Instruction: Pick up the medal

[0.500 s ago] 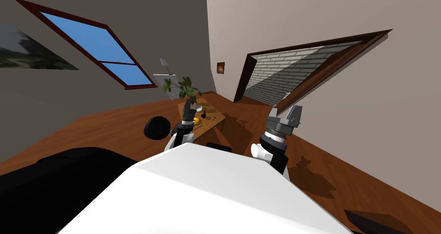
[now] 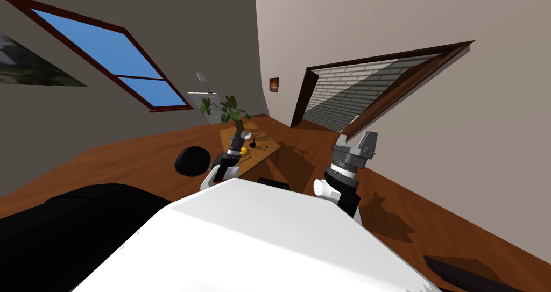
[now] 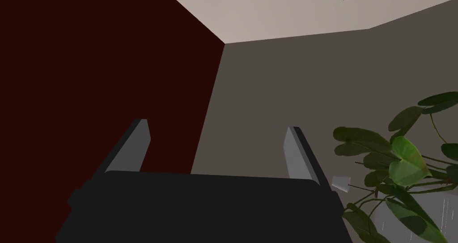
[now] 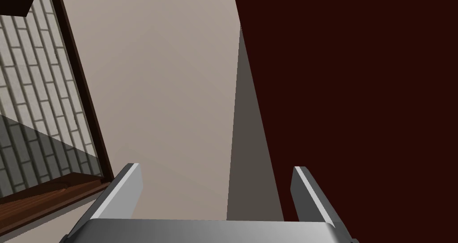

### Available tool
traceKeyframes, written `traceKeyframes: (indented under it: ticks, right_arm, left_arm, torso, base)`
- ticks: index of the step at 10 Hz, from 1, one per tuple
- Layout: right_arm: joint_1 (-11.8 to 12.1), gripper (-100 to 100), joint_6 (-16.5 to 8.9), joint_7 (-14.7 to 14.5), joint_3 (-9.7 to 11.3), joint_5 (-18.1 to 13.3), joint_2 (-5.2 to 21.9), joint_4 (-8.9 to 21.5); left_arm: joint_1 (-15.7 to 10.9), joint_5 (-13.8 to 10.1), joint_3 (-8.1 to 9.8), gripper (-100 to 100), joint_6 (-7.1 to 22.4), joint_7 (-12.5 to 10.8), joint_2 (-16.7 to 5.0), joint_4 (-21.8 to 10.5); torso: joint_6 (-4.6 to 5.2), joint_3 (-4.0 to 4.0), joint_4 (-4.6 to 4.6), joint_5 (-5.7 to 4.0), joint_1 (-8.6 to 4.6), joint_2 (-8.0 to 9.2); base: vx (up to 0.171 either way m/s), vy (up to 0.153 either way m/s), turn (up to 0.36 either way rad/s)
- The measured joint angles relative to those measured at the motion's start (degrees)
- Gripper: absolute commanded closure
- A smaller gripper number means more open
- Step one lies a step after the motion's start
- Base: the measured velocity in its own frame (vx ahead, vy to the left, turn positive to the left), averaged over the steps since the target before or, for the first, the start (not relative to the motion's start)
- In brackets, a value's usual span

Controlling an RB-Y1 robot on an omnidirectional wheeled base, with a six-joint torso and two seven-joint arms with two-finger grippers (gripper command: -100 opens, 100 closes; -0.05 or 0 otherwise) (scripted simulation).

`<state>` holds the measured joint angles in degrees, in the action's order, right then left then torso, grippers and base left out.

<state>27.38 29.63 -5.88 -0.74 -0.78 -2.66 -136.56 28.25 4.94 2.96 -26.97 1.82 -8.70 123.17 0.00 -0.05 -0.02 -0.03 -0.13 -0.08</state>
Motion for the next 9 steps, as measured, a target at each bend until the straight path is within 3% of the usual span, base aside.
traceKeyframes:
  ticks: [9]
  right_arm:
    - [0.0,0,0.0,0.0,0.0,0.0,0.0,0.0]
  left_arm:
    - [-1.5,-2.8,3.49,-100,13.0,-0.8,-5.6,-7.1]
  torso:
    - [0.00,-0.01,0.00,0.00,0.03,-0.02]
  base:
    - [0.023,-0.030,-0.033]
